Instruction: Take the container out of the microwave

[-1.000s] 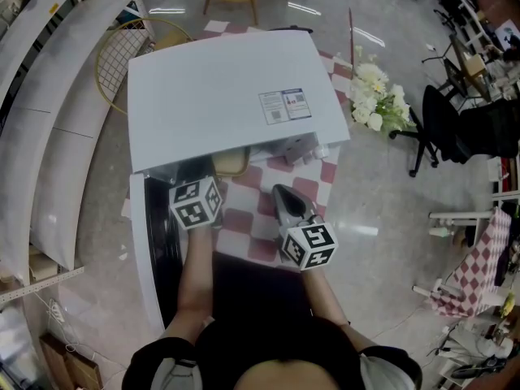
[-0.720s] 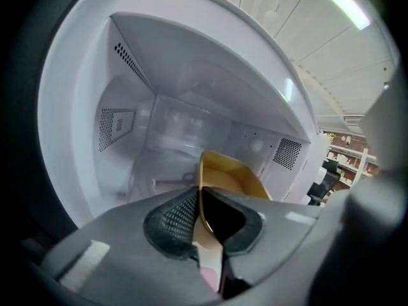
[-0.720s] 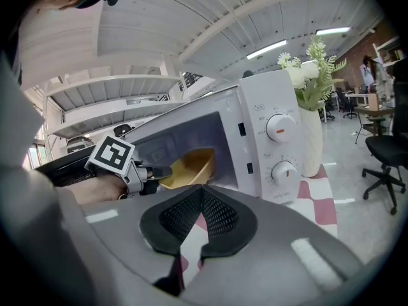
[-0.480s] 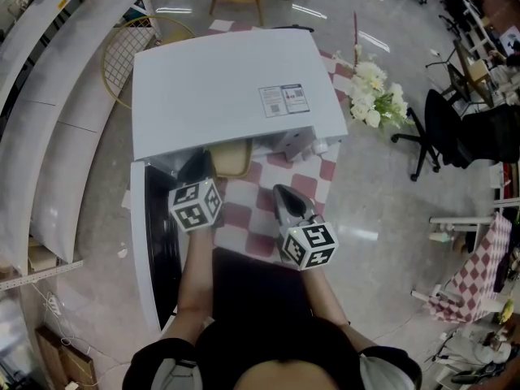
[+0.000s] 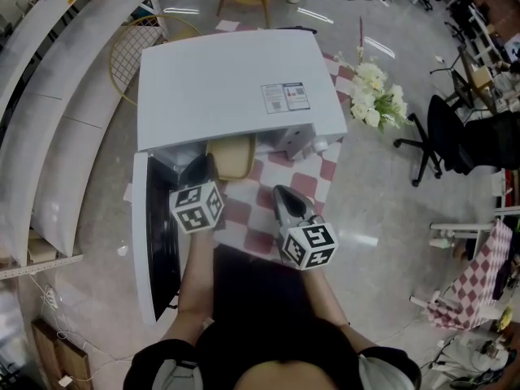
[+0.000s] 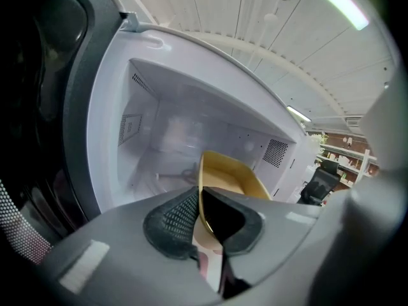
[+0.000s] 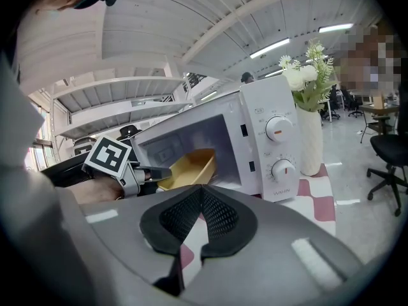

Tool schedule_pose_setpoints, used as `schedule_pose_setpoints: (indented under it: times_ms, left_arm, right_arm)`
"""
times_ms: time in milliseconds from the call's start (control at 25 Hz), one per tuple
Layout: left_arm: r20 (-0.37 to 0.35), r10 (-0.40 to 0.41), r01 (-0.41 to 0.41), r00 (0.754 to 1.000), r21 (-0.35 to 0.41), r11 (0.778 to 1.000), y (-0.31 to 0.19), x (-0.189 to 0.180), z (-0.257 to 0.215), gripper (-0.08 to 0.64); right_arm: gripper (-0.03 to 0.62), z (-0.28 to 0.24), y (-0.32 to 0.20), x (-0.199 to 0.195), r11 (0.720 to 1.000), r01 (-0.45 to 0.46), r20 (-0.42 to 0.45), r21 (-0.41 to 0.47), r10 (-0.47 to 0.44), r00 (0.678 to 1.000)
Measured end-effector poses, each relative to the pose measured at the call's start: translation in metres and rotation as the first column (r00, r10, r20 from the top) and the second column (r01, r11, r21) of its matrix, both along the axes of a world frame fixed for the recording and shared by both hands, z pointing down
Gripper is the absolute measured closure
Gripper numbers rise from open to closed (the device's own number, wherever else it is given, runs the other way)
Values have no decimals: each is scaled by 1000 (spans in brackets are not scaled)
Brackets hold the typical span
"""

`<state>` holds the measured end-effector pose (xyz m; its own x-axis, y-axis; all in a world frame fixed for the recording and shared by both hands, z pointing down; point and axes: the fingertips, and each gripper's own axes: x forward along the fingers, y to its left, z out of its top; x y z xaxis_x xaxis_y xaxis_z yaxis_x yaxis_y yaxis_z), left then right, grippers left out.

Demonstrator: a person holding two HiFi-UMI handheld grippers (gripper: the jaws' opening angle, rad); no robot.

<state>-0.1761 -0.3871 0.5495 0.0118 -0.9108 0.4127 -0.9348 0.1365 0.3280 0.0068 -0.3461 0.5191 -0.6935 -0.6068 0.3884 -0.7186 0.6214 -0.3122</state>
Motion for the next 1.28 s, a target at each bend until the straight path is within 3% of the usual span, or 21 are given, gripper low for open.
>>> schedule_pose_setpoints:
  times_ms: [680,1280]
  left_arm:
    - [-3,2,-2,1000,12,1000,30,6,-10,535]
    - [24,-2,1,1000,32,999,65,16,-17,535]
  right_arm:
    - [592,-7,16,-6,999,33,19,4,-33,999]
    - [591,-13,34,14,1000,11,32,21,-12,999]
